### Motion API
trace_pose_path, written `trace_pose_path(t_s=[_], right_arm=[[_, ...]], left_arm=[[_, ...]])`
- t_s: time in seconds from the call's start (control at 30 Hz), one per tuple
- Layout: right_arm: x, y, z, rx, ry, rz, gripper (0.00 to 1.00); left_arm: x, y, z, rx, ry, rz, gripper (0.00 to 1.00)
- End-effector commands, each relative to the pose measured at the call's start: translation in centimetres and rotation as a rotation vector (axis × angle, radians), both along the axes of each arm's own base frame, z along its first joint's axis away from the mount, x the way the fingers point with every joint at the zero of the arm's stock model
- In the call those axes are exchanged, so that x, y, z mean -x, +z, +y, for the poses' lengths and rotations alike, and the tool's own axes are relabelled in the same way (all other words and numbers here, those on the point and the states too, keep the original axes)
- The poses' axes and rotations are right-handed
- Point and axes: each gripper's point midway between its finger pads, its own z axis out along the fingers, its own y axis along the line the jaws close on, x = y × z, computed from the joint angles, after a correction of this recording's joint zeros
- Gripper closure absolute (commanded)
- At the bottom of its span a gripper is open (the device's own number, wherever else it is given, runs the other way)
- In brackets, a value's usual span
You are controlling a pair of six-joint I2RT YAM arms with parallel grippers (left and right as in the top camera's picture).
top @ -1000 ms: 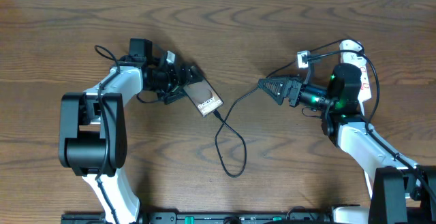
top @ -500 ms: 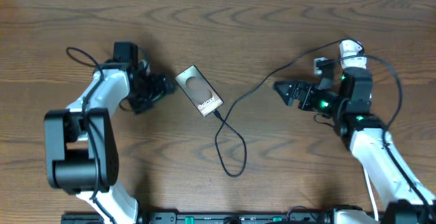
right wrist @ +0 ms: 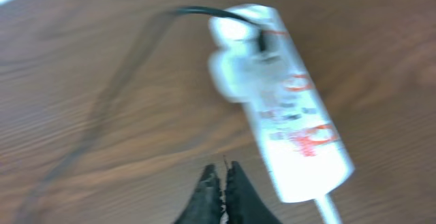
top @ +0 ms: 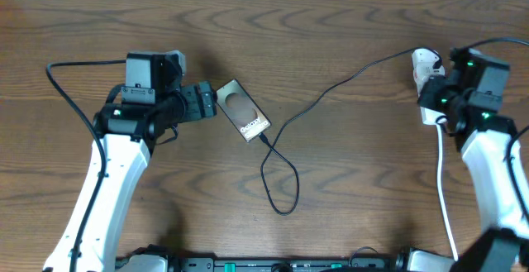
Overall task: Plug charger to phone and switch on socket
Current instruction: 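Move the right gripper to the orange switch on the white power strip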
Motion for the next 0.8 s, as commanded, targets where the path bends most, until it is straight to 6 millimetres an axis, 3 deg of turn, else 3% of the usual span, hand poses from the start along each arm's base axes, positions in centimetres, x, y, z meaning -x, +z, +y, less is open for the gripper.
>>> trace_pose_path(t_s=[0.0,0.17,0.33,0.6,0.77], right_arm=[[-0.5,-3.3,-3.0,-0.028,-0.04,0.046,0.99],[-1.8,-6.3,-4.2,-0.051,-0.049,0.053,0.99],[-3.2,-7.8,-4.9,-0.034,-0.043,0.027,0.99],[-3.9,-9.0,-6.8,-0.023,-0.077,0.002,0.99],[-4.3,-8.2,-8.2,-0.002,-0.094,-0.044,0.99]], left_arm=[[0.4,0.9,-1.2,-0.021,-0.05,-0.034,0.02],[0.9,1.0,-2.9,0.002,-0.104,-0.03,0.02],[1.1,1.0,-3.4,0.006,-0.121,-0.026,0.02],[1.3,0.8,-3.4,0.004,-0.12,-0.015,0.02],[1.3,0.8,-3.4,0.004,-0.12,-0.015,0.02]])
